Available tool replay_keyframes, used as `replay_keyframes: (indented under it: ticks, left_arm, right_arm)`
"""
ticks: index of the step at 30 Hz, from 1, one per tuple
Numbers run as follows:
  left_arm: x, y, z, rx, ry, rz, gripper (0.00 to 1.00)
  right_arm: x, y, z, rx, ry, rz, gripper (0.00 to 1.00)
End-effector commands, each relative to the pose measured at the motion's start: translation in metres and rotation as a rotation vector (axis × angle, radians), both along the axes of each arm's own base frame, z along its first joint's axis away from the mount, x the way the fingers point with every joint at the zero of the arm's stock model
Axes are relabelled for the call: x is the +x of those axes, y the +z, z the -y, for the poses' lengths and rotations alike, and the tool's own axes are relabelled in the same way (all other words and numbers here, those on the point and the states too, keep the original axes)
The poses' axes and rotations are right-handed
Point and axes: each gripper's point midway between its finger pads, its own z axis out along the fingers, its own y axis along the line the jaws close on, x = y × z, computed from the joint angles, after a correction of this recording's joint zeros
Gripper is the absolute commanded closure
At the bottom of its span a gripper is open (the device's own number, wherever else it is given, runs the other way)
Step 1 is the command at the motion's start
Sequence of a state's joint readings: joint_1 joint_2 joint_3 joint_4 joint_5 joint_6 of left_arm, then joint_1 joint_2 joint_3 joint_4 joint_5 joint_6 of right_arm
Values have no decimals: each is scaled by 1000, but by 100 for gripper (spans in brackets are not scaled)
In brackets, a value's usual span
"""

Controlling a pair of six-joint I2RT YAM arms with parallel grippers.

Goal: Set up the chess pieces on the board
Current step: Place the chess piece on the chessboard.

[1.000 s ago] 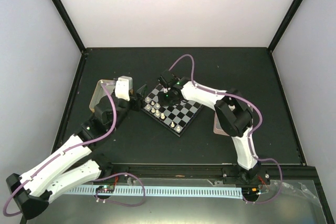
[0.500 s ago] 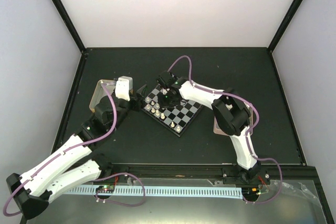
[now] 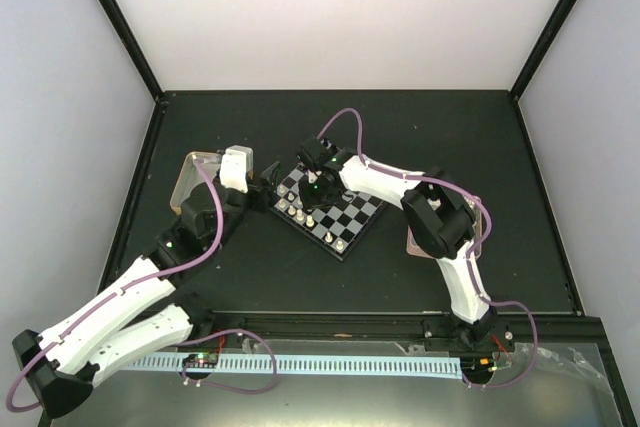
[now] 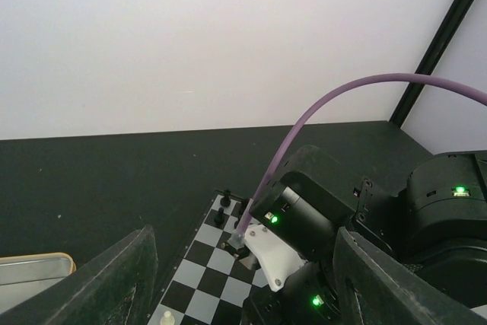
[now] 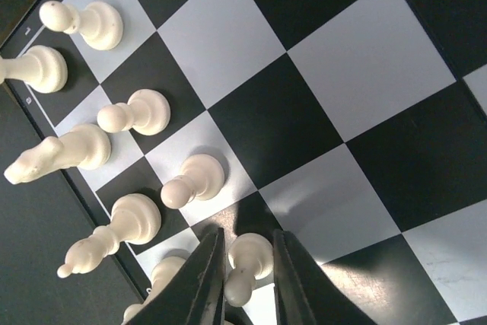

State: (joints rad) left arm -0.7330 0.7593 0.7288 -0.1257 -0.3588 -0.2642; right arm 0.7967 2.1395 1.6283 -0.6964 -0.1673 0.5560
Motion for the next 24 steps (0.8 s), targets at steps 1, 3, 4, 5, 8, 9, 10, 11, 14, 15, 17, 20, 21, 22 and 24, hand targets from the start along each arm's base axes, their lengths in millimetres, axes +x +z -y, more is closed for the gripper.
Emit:
replay_keyframes:
  ticks: [1, 3, 4, 5, 8, 9, 10, 11, 14, 15, 17, 20, 21, 22, 24]
  left_arm:
    - [2, 5, -4, -2, 18, 22, 35]
    - [2, 5, -3, -1, 16, 21, 35]
    - [2, 4, -3, -2, 15, 20, 35]
    - [2, 5, -3, -1, 15, 21, 35]
    - [2, 5, -3, 0, 15, 21, 35]
    - [2, 6, -3, -1, 15, 23, 34]
    - [2, 6, -4, -1, 16, 23, 34]
    - [2, 6, -4, -1, 16, 25, 35]
    - [1, 6, -5, -1, 18, 25, 35]
    - [1, 7, -5, -2, 18, 26, 35]
    - [1, 6, -4, 0, 17, 26, 35]
    - [2, 3, -5, -1, 26, 22, 35]
    - [3, 3, -5, -4, 25, 22, 35]
    - [3, 3, -4, -7, 23, 23, 35]
    - [3, 3, -3, -11, 16, 23, 35]
  right_arm:
    - [0, 3, -3, 0, 5, 7, 77]
    - [3, 7, -4, 5, -2, 19, 75]
    - [5, 10, -5, 9, -6, 23, 74]
    - [6, 12, -6, 12, -12, 28, 73]
    - [8, 23, -10, 45, -20, 39, 72]
    - [8, 27, -11, 53, -24, 42, 71]
    - [9, 32, -11, 62, -29, 51, 71]
    - [10, 38, -10, 70, -37, 59, 70]
    - [13, 59, -2, 104, -77, 100, 69]
    - [16, 68, 5, 117, -98, 120, 69]
    - [23, 84, 27, 108, -161, 180, 70]
    - [30, 104, 75, 42, -279, 284, 70]
    - [31, 109, 91, 27, -313, 305, 71]
    - [31, 113, 110, 9, -352, 328, 71]
    - [27, 113, 149, -48, -431, 359, 71]
